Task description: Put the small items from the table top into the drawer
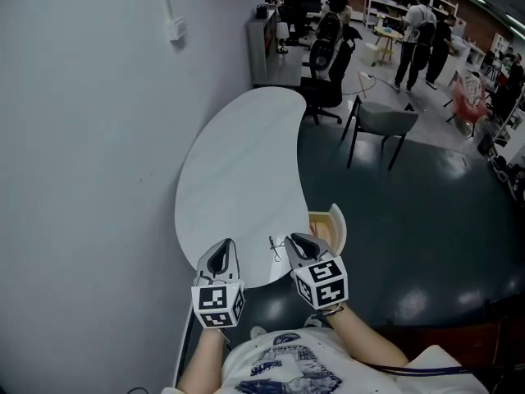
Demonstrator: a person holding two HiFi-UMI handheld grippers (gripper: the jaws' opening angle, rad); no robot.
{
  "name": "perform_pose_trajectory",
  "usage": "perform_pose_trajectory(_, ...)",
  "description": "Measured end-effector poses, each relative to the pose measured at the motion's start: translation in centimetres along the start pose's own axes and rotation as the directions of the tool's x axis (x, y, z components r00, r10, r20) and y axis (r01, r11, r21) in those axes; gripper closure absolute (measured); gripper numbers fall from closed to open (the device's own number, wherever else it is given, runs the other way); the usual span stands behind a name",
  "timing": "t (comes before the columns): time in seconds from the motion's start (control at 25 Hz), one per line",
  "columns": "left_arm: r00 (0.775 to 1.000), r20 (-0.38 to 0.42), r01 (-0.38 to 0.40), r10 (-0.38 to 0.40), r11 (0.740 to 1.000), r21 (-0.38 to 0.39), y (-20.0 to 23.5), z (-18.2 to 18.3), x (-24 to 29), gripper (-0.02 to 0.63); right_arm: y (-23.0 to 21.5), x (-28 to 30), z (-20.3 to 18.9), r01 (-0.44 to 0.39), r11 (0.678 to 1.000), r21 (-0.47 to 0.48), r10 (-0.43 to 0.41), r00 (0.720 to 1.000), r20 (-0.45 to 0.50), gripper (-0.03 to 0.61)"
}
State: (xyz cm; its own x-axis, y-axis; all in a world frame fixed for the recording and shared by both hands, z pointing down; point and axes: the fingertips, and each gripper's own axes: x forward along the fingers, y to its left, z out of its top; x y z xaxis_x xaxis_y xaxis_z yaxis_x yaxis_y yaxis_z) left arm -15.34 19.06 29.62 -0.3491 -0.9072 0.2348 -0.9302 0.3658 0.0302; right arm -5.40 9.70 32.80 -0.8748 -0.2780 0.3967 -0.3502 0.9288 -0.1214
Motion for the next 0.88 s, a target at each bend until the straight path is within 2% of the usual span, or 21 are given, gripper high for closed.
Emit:
perform_pose_trajectory(0.32,0.999,-0.021,0.045,-0.045,0.999,0.019,0.2,-1.5,-1.1,0.594,0.9,-0.3,-1.1,0.046,0.999,0.016,-0.046,0.999,-0.005,0.518)
perform_pose_trajectory(0.68,0.989,-0.082,0.125,-0.123,0.992,0.017,2.6,-4.6,-2.3,0.594,2.8,0.0,-3.9,0.15,0.986,0.067,-0.148,0.989,-0.032,0.518)
perform_pose_trajectory(0.88,0.981,-0.121,0.155,-0.153,0.988,0.007,3.2,-6.5,-2.5,0.594,3.6,0.4,-5.7,0.181,0.982,0.053,-0.177,0.981,-0.075,0.518)
